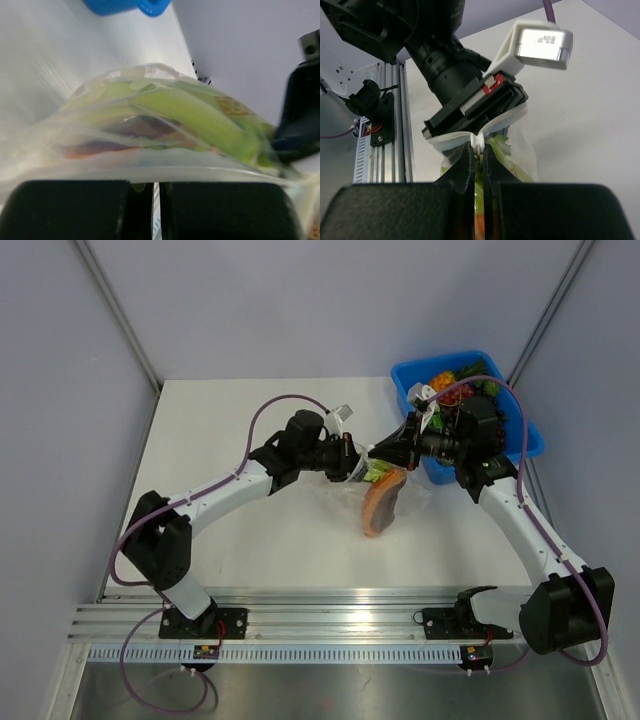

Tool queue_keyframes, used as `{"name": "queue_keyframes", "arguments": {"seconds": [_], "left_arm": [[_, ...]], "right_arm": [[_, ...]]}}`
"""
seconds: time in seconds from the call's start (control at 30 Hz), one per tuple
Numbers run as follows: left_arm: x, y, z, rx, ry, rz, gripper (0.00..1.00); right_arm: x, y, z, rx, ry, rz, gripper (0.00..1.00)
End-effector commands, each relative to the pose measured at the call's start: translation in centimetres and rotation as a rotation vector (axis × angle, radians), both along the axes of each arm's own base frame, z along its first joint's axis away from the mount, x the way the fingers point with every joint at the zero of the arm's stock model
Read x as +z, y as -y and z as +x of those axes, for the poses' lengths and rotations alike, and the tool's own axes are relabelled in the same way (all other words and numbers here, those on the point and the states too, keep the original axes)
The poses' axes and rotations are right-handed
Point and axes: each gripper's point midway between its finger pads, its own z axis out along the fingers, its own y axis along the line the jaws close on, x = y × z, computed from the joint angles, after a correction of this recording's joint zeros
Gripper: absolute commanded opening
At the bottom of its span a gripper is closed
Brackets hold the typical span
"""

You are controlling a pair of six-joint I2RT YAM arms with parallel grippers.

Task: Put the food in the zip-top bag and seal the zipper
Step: Adjust the fake vegetable in the zipper food storage bag, then zip the zipper food storage bag at the center of the board.

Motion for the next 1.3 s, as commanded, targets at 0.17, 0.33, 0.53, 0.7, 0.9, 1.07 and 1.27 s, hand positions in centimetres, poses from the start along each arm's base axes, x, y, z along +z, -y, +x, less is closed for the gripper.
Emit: {"name": "queue_keyframes", "arguments": {"seconds": [0.17,0.33,0.53,0.7,0.9,1.07,1.27], "left_arm": [[1.5,1.4,-0.4,-0.063,0.077,-0.050,0.00],[4.5,-1.5,0.1,-0.035,0.228,0.094,0.45],[6.0,-5.5,0.8,0.003,0.352,0.249,0.59],[6.9,-9.8,2.5,0.086,0.395,0.347,0.59],[11.9,-9.8,2.8,0.045,0.604,0.196,0.64],[13.7,-6.1,1.5,-0.109,0.780,0.145,0.74],[14.0,-3.7,-0.7,-0.319,0.911,0.046,0.72]], "right_arm": [[0.9,-0.1,-1.7,0.026,0.031,0.006,0.00],[0.8,0.1,-2.1,0.017,0.042,-0.001,0.00],[0.9,0.1,-2.4,0.027,0.058,-0.006,0.00],[0.8,0.0,-2.3,0.035,0.053,-0.010,0.00],[0.8,0.0,-2.4,0.052,0.051,-0.010,0.00],[0.9,0.0,-2.5,0.056,0.044,-0.019,0.00],[1.3,0.1,-2.9,0.067,0.065,-0.035,0.00]]}}
